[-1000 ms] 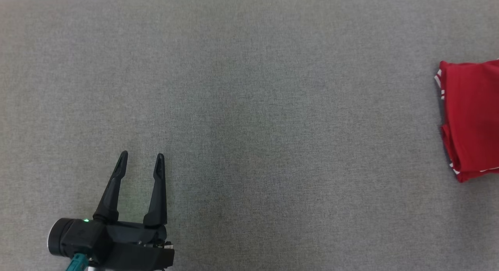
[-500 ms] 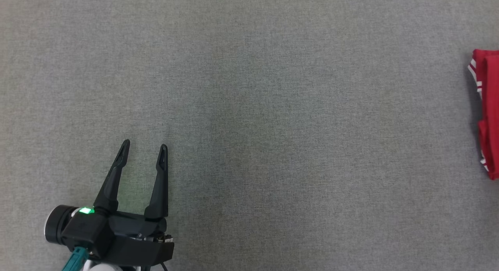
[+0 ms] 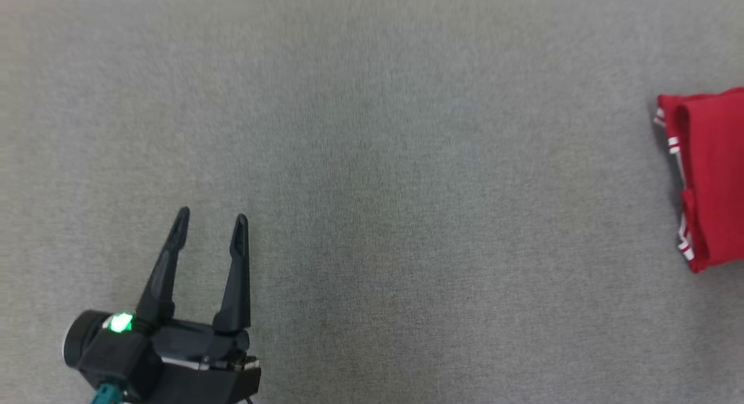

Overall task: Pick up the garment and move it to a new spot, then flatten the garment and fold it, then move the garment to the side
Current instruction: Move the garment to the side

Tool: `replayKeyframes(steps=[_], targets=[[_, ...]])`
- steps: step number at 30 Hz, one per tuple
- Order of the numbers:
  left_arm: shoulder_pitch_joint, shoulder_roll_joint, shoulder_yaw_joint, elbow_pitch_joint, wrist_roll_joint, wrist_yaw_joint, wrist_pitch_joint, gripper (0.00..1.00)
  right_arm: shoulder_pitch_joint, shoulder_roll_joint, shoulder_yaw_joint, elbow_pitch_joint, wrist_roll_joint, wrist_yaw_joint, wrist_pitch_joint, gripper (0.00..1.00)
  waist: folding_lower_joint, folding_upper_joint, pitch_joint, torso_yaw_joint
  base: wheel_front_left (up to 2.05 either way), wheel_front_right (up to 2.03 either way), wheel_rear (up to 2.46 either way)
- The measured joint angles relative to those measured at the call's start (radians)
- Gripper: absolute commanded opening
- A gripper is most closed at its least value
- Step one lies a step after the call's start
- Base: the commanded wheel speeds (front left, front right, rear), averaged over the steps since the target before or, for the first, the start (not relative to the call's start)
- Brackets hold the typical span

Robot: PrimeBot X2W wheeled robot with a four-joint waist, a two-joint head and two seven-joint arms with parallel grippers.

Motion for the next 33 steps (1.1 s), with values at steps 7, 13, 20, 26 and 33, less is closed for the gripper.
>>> replayKeyframes(steps=[7, 13, 20, 26, 33], targets=[[0.054, -0.028, 0.048, 0.027, -0.014, 0.01, 0.0, 1.0, -0.005, -0.033, 0.137, 0.16, 0.267, 0.0, -0.277, 1.0, -0.0001, -0.0001, -0.099, 0.005, 0.0, 0.0, 0.0], [0.097, -0.038, 0.084, 0.086, -0.019, 0.043, 0.0, 1.0, -0.014, 0.079, 0.323, 0.212, 0.375, 0.0, -0.425, 1.0, -0.0001, -0.0002, -0.186, 0.013, 0.0, 0.0, 0.0], [0.153, -0.043, 0.095, 0.142, -0.04, 0.049, 0.0, 1.0, 0.15, 0.256, 0.345, 0.164, 0.392, 0.0, -0.533, 1.0, -0.0003, -0.0002, -0.29, 0.031, 0.0, 0.0, 0.0], [0.188, -0.044, 0.117, 0.155, -0.044, 0.047, 0.0, 1.0, 0.269, 0.358, 0.39, 0.082, 0.386, 0.0, -0.569, 1.0, -0.0003, -0.0003, -0.361, 0.047, 0.0, 0.0, 0.0], [0.235, -0.044, 0.147, 0.123, -0.021, 0.034, 0.0, 1.0, 0.341, 0.394, 0.433, 0.029, 0.397, 0.0, -0.563, 1.0, -0.0002, -0.0002, -0.399, 0.037, 0.0, 0.0, 0.0]])
